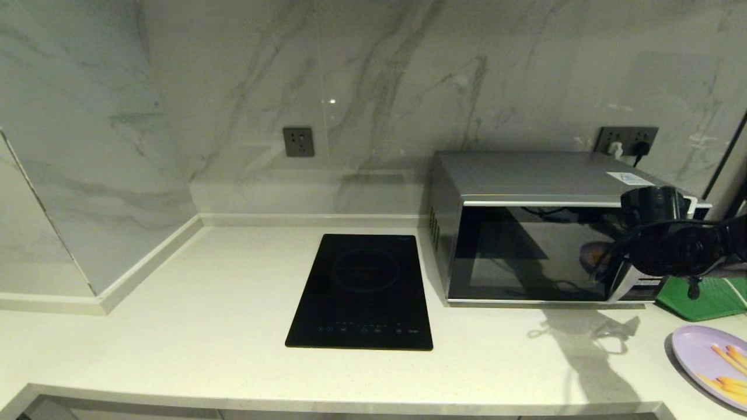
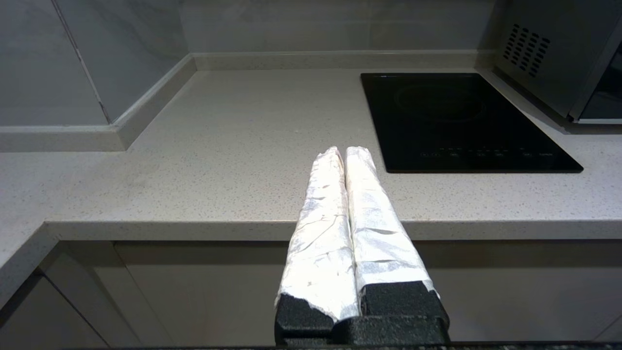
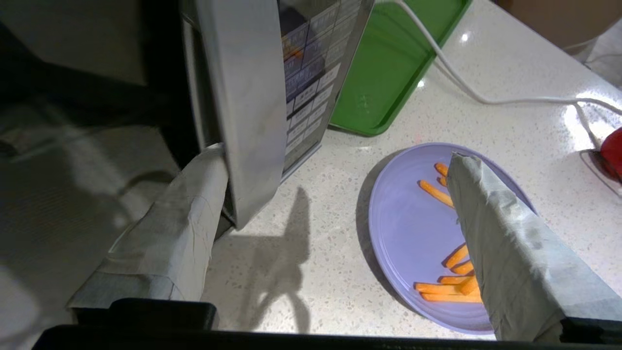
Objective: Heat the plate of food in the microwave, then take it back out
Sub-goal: Open the microwave oven
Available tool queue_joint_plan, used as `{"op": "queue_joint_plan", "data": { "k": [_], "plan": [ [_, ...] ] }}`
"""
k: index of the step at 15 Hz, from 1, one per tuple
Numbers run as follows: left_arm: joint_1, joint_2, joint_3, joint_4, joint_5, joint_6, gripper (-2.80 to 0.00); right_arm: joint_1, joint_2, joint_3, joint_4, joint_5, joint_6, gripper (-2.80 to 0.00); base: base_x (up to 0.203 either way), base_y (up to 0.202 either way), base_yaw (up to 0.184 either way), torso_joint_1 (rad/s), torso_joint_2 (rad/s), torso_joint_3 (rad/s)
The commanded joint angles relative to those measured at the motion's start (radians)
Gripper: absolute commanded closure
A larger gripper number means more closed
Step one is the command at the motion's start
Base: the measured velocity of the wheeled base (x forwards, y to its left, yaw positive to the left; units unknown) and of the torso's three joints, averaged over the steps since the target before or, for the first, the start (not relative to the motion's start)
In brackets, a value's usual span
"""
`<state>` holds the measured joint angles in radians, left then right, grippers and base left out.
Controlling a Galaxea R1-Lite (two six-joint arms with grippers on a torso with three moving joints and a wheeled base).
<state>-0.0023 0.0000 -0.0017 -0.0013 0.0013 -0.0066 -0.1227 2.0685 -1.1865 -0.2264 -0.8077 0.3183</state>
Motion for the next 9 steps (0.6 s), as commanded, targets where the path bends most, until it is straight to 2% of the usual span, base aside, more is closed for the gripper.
{"op": "queue_joint_plan", "data": {
  "k": [1, 6, 9],
  "plan": [
    [0.0, 0.0, 0.0, 0.0, 0.0, -0.001, 0.0, 0.018, -0.07, 0.021, -0.005, -0.004, 0.003, -2.8, 0.0, 0.0, 0.0, 0.0, 0.0, 0.0],
    [0.0, -0.001, 0.0, 0.0, 0.0, 0.0, 0.0, 0.017, -0.106, 0.083, -0.005, 0.002, 0.006, -2.8, 0.0, 0.0, 0.0, 0.0, 0.0, 0.0],
    [0.001, 0.0, 0.0, 0.0, 0.0, 0.0, 0.0, 0.059, -0.089, 0.078, -0.005, 0.064, -0.01, -2.8, 0.0, 0.0, 0.0, 0.0, 0.0, 0.0]
  ]
}}
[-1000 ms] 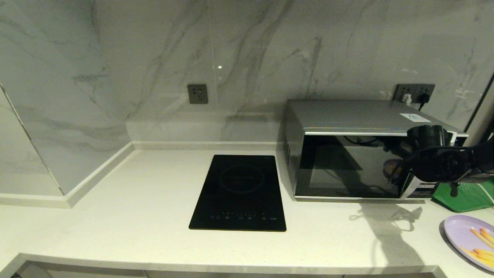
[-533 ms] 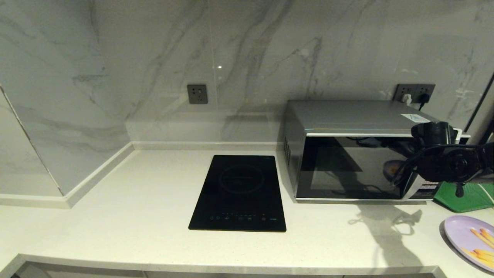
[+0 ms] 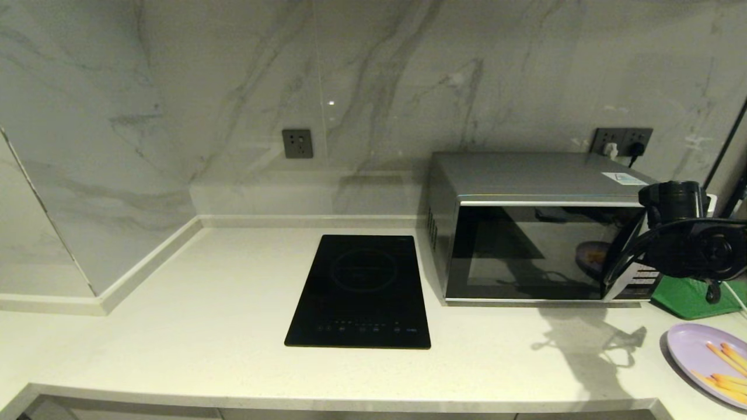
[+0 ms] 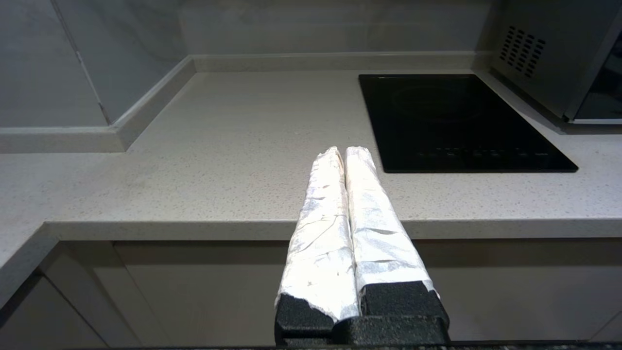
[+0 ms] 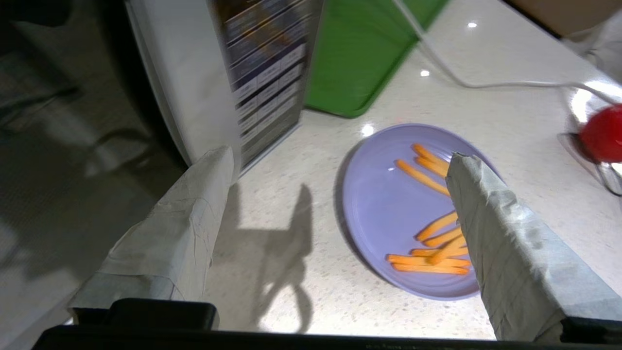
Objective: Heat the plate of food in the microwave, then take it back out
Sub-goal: Open the microwave oven
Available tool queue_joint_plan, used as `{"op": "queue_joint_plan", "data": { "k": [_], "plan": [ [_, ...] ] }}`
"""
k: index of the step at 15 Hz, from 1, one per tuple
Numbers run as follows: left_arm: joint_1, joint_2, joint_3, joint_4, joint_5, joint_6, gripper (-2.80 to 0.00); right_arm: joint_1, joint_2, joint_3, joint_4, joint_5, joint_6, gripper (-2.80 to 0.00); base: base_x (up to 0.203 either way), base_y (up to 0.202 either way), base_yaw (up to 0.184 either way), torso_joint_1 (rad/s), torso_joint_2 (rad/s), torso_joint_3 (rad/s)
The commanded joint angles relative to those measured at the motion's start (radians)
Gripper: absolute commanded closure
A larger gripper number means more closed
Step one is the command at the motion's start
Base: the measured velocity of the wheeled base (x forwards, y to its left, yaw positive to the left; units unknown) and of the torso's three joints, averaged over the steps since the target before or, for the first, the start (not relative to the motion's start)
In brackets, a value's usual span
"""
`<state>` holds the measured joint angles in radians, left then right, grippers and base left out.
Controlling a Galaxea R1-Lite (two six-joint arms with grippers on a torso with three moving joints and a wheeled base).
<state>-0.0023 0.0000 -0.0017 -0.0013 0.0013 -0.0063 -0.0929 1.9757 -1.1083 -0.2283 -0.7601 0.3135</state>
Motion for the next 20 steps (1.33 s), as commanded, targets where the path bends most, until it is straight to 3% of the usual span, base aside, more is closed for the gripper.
{"op": "queue_joint_plan", "data": {
  "k": [1, 6, 10, 15, 20],
  "plan": [
    [0.0, 0.0, 0.0, 0.0, 0.0, -0.001, 0.0, 0.048, 0.009, -0.007, -0.004, 0.029, -0.027, -2.8, 0.0, 0.0, 0.0, 0.0, 0.0, 0.0],
    [-0.001, 0.0, 0.0, 0.0, 0.0, -0.001, 0.0, 0.036, 0.138, -0.136, -0.003, 0.029, -0.039, -2.8, 0.0, 0.0, 0.0, 0.0, 0.0, 0.0],
    [0.0, 0.0, 0.0, 0.0, 0.0, 0.0, 0.0, -0.034, 0.204, -0.207, -0.003, 0.023, -0.039, -2.8, 0.0, 0.0, 0.0, 0.0, 0.0, 0.0],
    [-0.001, 0.0, 0.0, 0.0, 0.0, -0.001, 0.0, -0.106, 0.183, -0.193, -0.007, 0.016, -0.022, -2.8, 0.0, 0.0, 0.0, 0.0, 0.0, 0.0],
    [-0.001, 0.0, 0.0, 0.0, 0.0, -0.001, 0.0, -0.108, 0.101, -0.09, -0.039, 0.016, -0.003, -2.8, 0.0, 0.0, 0.0, 0.0, 0.0, 0.0]
  ]
}}
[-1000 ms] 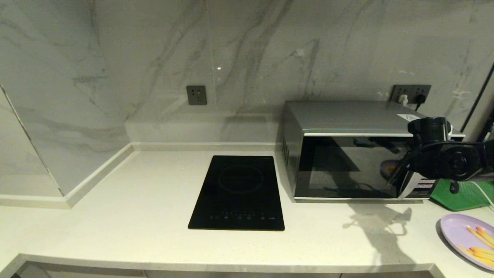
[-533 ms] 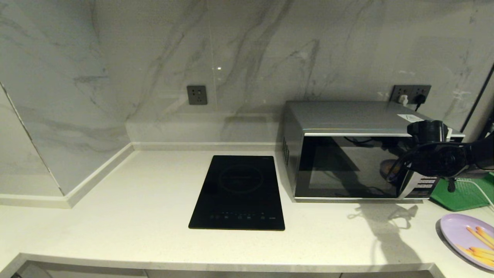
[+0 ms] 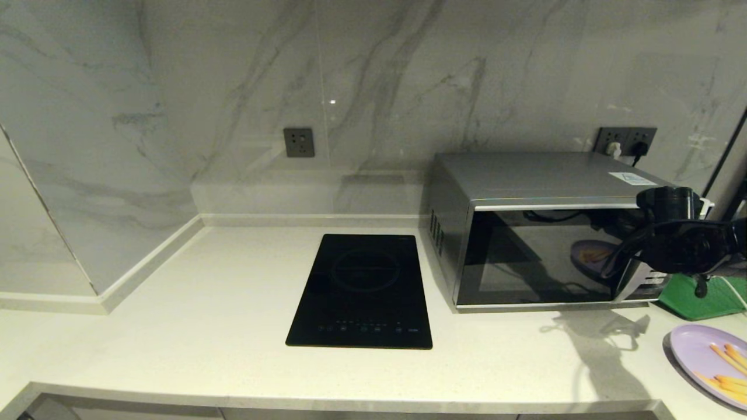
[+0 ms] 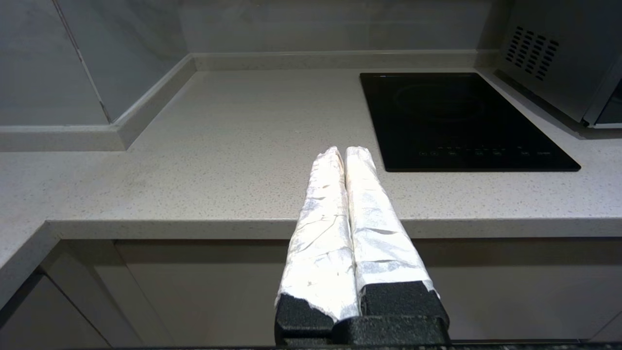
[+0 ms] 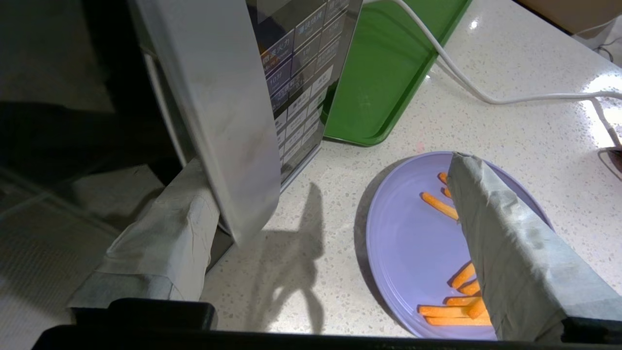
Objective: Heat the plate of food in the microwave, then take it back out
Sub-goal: Open the microwave oven
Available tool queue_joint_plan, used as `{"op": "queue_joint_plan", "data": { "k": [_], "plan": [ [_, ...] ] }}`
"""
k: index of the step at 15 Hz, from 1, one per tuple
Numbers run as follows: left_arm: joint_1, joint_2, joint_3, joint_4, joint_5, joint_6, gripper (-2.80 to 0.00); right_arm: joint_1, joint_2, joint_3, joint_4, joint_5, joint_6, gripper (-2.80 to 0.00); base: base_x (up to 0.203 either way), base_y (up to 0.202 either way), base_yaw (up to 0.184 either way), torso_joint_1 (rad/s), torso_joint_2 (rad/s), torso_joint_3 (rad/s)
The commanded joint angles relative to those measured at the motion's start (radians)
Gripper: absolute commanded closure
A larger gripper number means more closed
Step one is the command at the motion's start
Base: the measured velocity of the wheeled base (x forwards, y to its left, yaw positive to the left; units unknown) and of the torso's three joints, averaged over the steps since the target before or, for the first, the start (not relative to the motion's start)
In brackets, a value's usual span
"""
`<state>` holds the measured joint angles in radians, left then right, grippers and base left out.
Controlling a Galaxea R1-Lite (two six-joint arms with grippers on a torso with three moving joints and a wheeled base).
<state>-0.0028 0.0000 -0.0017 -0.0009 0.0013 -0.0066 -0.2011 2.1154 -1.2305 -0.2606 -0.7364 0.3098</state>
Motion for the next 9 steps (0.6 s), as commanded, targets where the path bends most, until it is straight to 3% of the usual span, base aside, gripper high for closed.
{"op": "queue_joint_plan", "data": {
  "k": [1, 9],
  "plan": [
    [0.001, 0.0, 0.0, -0.001, 0.0, 0.0, 0.0, 0.001, -0.05, 0.051, -0.013, -0.008, 0.001, -2.8, 0.0, 0.0, 0.0, 0.0, 0.0, 0.0],
    [0.001, 0.0, 0.0, -0.001, 0.0, 0.0, 0.0, 0.002, -0.08, 0.18, -0.106, -0.026, 0.005, -2.8, 0.0, 0.0, 0.0, 0.0, 0.0, 0.0]
  ]
}}
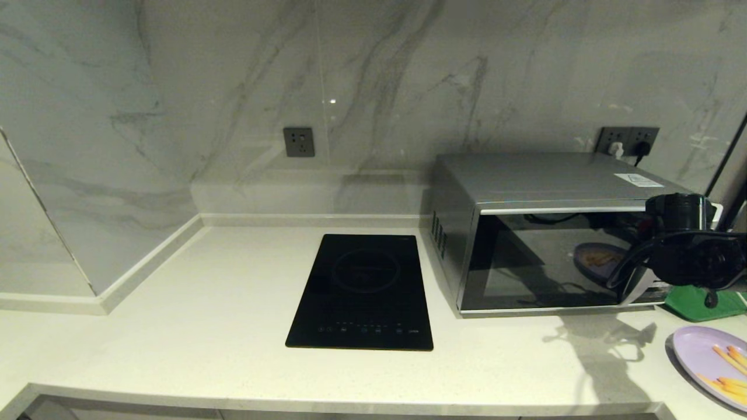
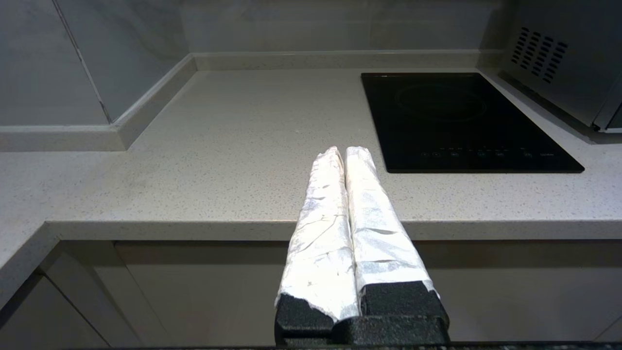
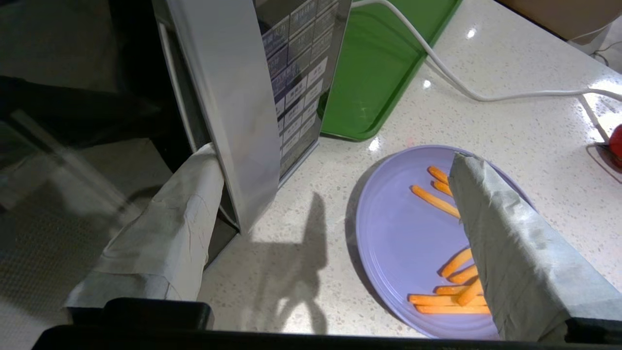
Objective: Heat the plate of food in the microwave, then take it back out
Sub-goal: Open the microwave oven
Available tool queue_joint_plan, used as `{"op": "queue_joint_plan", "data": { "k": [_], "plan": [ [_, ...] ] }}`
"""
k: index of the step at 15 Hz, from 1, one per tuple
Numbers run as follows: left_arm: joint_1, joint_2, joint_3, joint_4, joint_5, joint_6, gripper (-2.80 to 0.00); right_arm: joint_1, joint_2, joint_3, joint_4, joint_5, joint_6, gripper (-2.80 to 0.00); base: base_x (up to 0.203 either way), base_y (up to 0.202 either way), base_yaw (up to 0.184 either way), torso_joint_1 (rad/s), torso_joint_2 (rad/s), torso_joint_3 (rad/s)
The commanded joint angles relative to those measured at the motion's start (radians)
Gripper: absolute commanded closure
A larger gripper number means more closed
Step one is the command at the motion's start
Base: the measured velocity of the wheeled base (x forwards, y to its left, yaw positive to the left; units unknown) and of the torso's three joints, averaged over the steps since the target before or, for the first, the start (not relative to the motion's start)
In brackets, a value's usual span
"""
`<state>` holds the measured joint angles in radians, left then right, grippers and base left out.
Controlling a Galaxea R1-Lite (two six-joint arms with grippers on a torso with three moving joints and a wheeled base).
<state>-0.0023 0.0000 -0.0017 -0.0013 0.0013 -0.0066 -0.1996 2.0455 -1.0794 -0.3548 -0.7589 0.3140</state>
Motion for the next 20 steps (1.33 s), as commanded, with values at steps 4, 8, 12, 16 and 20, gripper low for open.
{"op": "queue_joint_plan", "data": {
  "k": [4, 8, 12, 16, 20],
  "plan": [
    [-0.001, 0.0, 0.0, 0.0, 0.0, -0.001, 0.0, 0.0, -0.018, 0.035, -0.023, -0.003, 0.0, -2.8, 0.0, 0.0, 0.0, 0.0, 0.0, 0.0],
    [0.001, 0.0, 0.0, 0.0, 0.0, 0.0, 0.0, -0.005, -0.025, 0.045, -0.024, -0.003, 0.003, -2.8, 0.0, 0.0, 0.0, 0.0, 0.0, 0.0],
    [-0.001, 0.0, 0.0, 0.0, 0.0, 0.0, 0.0, -0.023, -0.055, 0.106, -0.024, -0.003, 0.054, -2.8, 0.0, 0.0, 0.0, 0.0, 0.0, 0.0],
    [0.0, 0.0, 0.0, 0.0, 0.0, 0.0, 0.0, -0.035, -0.131, 0.185, -0.025, -0.001, 0.08, -2.8, 0.0, 0.0, 0.0, 0.0, 0.0, 0.0],
    [0.0, 0.0, 0.0, 0.0, 0.0, 0.0, 0.0, -0.035, -0.161, 0.223, -0.026, 0.037, 0.074, -2.8, 0.0, 0.0, 0.0, 0.0, 0.0, 0.0]
  ]
}}
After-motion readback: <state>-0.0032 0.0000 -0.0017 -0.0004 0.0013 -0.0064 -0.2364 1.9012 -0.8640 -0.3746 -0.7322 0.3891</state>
